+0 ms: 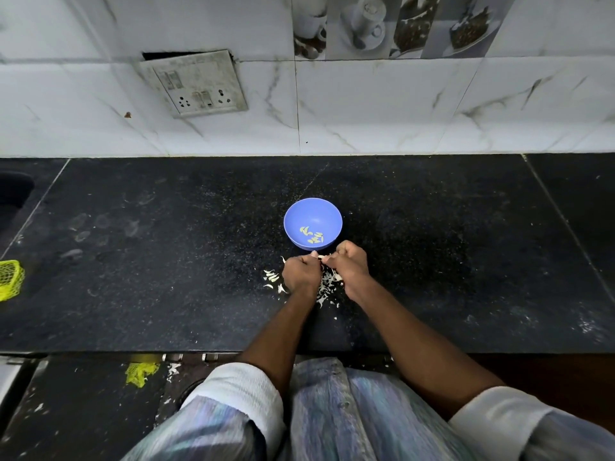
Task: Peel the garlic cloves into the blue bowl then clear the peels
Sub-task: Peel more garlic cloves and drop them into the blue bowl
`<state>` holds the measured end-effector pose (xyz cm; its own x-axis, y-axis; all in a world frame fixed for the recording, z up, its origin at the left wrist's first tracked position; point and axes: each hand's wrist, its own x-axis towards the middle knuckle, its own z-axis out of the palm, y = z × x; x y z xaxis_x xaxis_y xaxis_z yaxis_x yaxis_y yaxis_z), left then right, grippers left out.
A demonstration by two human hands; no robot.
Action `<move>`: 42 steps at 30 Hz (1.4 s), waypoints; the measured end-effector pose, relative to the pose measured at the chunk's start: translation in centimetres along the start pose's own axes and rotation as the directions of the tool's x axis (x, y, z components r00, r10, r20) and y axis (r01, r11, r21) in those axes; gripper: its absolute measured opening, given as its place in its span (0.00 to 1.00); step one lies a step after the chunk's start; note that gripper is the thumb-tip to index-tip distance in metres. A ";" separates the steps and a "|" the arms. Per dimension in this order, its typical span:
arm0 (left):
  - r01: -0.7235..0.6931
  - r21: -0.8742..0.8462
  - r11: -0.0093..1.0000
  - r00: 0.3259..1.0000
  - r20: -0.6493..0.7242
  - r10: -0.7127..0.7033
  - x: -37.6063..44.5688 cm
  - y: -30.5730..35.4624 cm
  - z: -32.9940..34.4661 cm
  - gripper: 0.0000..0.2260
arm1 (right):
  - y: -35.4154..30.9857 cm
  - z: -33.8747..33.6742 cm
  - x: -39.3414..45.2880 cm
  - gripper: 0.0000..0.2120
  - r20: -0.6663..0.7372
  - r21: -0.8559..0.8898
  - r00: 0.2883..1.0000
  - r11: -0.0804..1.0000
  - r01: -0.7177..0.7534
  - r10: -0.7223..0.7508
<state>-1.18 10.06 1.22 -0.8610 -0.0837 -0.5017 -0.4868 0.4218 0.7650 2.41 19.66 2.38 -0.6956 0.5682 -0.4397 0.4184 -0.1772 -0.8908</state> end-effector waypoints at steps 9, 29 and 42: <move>0.248 -0.367 0.896 0.963 0.193 -0.188 -0.6 1.4 0.6 0.14 | 0.2 -0.2 -0.8 0.15 0.028 -0.061 0.976 0.974 0.217 -0.216; 0.258 -0.492 0.831 0.965 0.172 -0.198 -1.0 -0.2 0.0 0.09 | 0.1 0.2 -1.3 0.19 0.005 -0.059 0.996 0.994 0.095 -0.095; 0.139 -0.554 0.821 0.978 0.209 -0.025 0.8 -1.3 -1.9 0.05 | -1.1 -1.3 -1.0 0.12 0.014 0.006 1.000 1.000 -0.014 0.014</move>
<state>-1.48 7.74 0.57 -0.7988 0.0967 -0.5938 -0.6012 -0.1651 0.7819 3.40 20.30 3.92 -0.6977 0.5542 -0.4540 0.4248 -0.1903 -0.8851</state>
